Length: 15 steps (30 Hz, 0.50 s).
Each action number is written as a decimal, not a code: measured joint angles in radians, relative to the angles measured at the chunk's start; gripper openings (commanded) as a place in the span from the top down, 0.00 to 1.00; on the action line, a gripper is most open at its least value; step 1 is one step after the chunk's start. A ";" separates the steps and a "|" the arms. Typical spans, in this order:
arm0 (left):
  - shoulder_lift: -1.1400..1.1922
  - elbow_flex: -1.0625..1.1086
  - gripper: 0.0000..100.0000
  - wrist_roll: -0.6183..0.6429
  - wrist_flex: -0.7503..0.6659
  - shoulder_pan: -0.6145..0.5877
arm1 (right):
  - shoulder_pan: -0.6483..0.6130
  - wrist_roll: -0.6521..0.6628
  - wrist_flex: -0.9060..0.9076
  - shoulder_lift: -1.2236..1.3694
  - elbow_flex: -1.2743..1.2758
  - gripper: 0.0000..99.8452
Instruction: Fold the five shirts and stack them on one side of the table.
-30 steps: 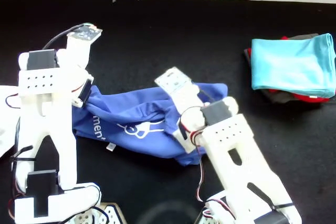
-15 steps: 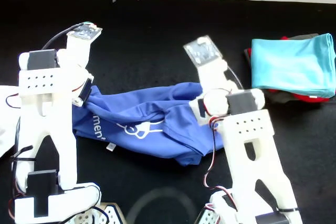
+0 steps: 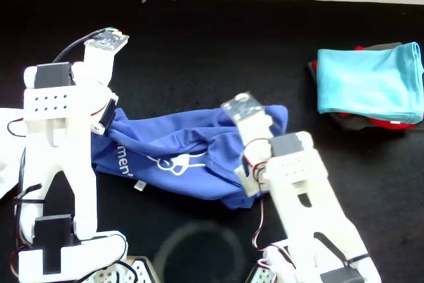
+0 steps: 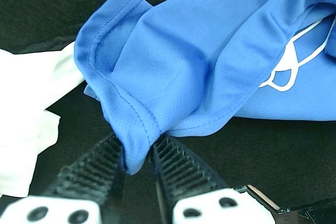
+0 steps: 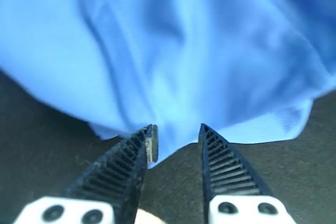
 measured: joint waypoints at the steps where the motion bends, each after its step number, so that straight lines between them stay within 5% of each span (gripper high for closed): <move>1: 0.000 0.000 0.99 0.000 0.000 0.000 | -0.018 0.000 0.000 -0.002 0.011 0.87; 15: 0.000 0.000 0.99 0.000 0.000 0.000 | -0.063 0.000 -0.103 0.000 0.126 0.80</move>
